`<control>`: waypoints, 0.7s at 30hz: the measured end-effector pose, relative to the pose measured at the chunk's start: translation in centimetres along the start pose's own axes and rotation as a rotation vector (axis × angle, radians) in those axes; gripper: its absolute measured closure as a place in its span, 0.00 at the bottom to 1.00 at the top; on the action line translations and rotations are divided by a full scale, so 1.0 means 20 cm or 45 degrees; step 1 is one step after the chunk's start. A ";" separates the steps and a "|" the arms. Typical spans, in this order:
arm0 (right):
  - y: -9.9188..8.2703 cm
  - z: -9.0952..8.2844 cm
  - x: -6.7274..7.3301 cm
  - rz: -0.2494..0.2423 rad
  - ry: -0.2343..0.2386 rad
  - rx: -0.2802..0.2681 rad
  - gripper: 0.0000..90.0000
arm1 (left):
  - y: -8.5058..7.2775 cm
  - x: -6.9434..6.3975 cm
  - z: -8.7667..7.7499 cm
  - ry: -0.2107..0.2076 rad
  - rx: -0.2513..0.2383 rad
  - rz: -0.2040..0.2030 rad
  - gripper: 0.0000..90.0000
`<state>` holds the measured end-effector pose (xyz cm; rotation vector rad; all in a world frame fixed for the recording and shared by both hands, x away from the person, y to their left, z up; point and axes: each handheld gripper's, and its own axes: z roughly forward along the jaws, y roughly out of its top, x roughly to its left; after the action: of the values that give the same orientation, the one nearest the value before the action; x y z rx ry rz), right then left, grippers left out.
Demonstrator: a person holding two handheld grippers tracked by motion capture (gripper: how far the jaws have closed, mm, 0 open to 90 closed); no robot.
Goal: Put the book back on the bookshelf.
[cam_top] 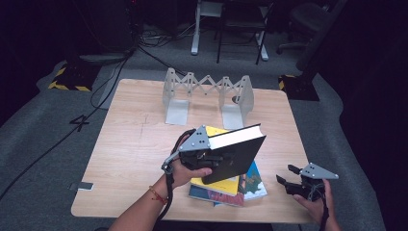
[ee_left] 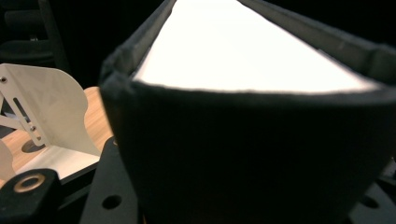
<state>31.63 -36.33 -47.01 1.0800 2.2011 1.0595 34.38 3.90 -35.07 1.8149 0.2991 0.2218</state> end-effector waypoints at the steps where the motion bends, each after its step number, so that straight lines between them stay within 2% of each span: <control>1: -0.01 0.01 -0.01 0.009 -0.005 0.008 0.38 | 0.01 0.01 0.00 0.006 0.005 0.000 0.59; 4: -0.02 0.02 -0.01 0.021 -0.002 0.020 0.38 | 0.04 0.02 -0.01 0.055 0.011 0.021 0.59; 6: -0.02 0.04 -0.01 0.004 -0.005 0.040 0.37 | 0.06 0.04 -0.03 0.090 0.008 0.029 0.59; 7: -0.02 0.04 0.00 -0.006 -0.004 0.045 0.37 | 0.06 0.04 -0.03 0.090 0.008 0.029 0.59; 8: -0.02 0.05 0.00 -0.008 0.000 0.052 0.37 | 0.08 0.07 -0.06 0.127 -0.005 0.019 0.59; 10: -0.02 0.06 0.01 -0.015 0.001 0.063 0.37 | 0.09 0.09 -0.08 0.143 -0.014 0.012 0.59; 11: -0.02 0.06 0.01 -0.018 0.000 0.069 0.37 | 0.11 0.11 -0.11 0.189 -0.015 0.024 0.59; 14: -0.03 0.07 0.01 -0.015 0.006 0.075 0.37 | 0.12 0.15 -0.14 0.247 -0.013 0.017 0.59; 17: -0.02 0.08 0.02 -0.023 0.010 0.081 0.37 | 0.13 0.20 -0.19 0.301 -0.012 0.004 0.59; 18: -0.02 0.08 0.02 -0.023 0.010 0.081 0.37 | 0.13 0.20 -0.19 0.301 -0.012 0.004 0.59; 21: -0.02 0.09 0.03 -0.032 0.010 0.085 0.37 | 0.12 0.25 -0.24 0.377 -0.016 -0.011 0.59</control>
<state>32.24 -35.33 -48.45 1.0749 2.2649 0.9880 37.86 9.27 -31.49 1.7673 0.5123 0.4872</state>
